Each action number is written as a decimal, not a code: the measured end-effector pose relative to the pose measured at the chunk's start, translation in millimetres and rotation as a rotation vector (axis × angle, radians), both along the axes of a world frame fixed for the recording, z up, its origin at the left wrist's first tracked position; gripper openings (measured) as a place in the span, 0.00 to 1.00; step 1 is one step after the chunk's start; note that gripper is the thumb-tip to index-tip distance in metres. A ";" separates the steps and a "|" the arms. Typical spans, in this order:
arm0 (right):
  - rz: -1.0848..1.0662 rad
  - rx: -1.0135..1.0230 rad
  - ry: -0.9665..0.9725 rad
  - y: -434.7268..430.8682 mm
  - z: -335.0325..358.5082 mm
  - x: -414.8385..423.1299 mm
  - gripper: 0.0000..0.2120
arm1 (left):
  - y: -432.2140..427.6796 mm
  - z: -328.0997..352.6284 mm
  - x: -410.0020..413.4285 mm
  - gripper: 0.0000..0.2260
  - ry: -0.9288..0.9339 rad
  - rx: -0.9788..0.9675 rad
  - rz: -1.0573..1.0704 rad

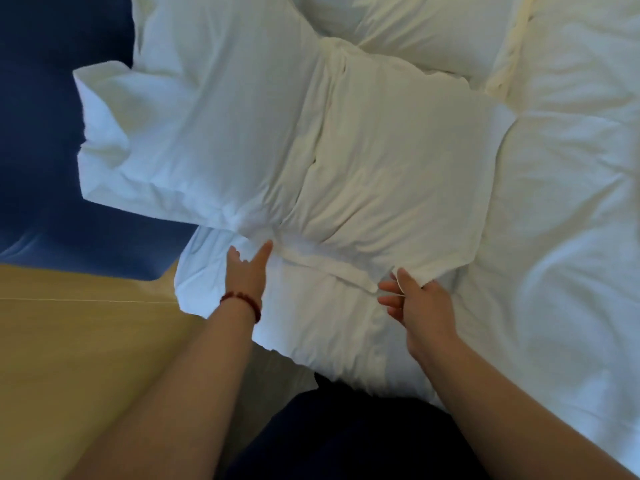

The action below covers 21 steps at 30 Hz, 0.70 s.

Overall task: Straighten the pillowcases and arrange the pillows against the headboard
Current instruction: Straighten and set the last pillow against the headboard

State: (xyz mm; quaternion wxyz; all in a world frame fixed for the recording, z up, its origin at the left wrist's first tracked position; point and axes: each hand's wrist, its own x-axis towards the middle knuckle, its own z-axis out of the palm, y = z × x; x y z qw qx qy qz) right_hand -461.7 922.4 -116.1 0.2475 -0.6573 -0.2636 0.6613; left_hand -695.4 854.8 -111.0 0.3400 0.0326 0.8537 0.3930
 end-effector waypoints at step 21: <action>0.236 0.380 -0.287 -22.1 38.4 -84.4 0.09 | -25.9 62.2 -96.2 0.14 0.032 0.430 0.106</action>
